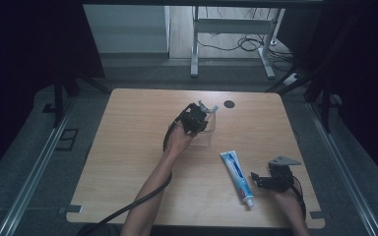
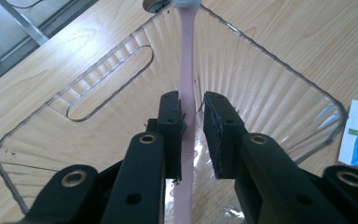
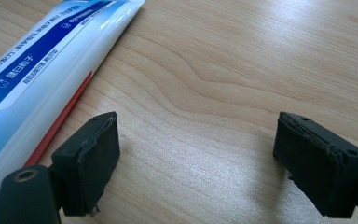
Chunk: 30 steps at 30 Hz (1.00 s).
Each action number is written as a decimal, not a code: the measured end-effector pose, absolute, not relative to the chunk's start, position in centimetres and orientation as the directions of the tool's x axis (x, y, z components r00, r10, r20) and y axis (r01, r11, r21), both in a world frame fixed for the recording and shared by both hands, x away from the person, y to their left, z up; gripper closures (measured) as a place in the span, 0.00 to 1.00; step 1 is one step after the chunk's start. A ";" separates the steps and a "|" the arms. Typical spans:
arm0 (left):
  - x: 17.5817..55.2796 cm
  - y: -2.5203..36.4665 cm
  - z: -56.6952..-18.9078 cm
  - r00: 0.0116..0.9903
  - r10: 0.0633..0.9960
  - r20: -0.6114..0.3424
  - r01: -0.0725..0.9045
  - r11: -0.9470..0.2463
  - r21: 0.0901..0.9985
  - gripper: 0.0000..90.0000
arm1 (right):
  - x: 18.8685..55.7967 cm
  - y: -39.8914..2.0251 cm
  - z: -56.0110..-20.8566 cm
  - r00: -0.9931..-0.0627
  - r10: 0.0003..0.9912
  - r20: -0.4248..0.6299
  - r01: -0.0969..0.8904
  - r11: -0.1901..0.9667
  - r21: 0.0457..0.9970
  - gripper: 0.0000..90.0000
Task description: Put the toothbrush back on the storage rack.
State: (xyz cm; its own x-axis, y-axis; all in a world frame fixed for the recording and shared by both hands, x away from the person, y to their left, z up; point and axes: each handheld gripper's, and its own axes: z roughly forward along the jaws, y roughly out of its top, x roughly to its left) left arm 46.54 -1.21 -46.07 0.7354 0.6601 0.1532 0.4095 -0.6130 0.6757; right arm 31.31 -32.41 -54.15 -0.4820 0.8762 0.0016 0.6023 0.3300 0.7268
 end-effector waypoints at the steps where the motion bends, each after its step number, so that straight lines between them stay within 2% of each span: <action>1: 46.5 -1.2 -46.1 0.735 0.660 0.154 0.409 -0.613 0.676 0.85 | 31.3 -32.4 -54.2 -0.483 0.876 0.001 0.602 0.331 0.727 0.16; 8: 46.5 -1.2 -46.0 0.731 0.666 0.149 0.410 -0.603 0.684 0.79 | 31.3 -32.4 -54.2 -0.482 0.876 0.001 0.602 0.331 0.727 0.16; 21: 45.7 -0.5 -43.9 0.718 0.687 0.110 0.411 -0.546 0.730 0.52 | 31.3 -32.4 -54.2 -0.482 0.876 0.000 0.602 0.331 0.727 0.16; 26: 45.4 0.1 -43.1 0.723 0.689 0.055 0.431 -0.512 0.743 0.44 | 31.3 -32.4 -54.2 -0.482 0.876 0.000 0.602 0.331 0.727 0.16; 30: 45.0 0.7 -42.4 0.728 0.685 0.007 0.445 -0.481 0.756 0.32 | 31.3 -32.4 -54.2 -0.482 0.876 0.001 0.602 0.330 0.727 0.16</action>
State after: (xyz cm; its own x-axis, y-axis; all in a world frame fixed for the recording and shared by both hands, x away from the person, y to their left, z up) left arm 45.01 0.74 -42.41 0.7282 0.6853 0.0074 0.4448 -0.4809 0.7556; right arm 31.32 -32.40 -54.16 -0.4818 0.8763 0.0011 0.6023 0.3302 0.7267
